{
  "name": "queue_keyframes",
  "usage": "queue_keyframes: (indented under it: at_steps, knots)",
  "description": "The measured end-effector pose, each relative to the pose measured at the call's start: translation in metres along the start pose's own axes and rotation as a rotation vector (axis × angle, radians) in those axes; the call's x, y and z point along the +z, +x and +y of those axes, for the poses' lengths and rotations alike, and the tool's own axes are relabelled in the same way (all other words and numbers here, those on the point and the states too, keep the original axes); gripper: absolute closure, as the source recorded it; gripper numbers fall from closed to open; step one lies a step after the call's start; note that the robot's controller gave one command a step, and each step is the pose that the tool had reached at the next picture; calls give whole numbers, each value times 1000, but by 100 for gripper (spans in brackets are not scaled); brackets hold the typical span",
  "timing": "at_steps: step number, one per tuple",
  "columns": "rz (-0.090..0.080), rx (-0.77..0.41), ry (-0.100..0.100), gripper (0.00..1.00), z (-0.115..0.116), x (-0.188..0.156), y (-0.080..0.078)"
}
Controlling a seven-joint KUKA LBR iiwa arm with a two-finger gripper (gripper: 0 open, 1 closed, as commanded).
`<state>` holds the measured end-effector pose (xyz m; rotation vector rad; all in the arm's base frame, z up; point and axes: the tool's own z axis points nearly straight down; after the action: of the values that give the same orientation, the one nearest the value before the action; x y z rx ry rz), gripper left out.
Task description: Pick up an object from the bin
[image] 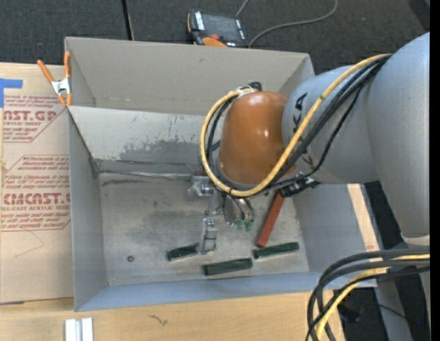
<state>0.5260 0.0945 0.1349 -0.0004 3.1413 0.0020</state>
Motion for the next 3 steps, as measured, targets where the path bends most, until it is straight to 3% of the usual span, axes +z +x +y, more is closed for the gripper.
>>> queue_keyframes:
  at_steps: [1, 2, 3]
  knots:
    - [7, -33, 2, 0, -27, 69, 22]
    - [8, -35, 1, 100, -25, 63, 21]
    - [-4, -114, 1, 100, -23, 22, 12]
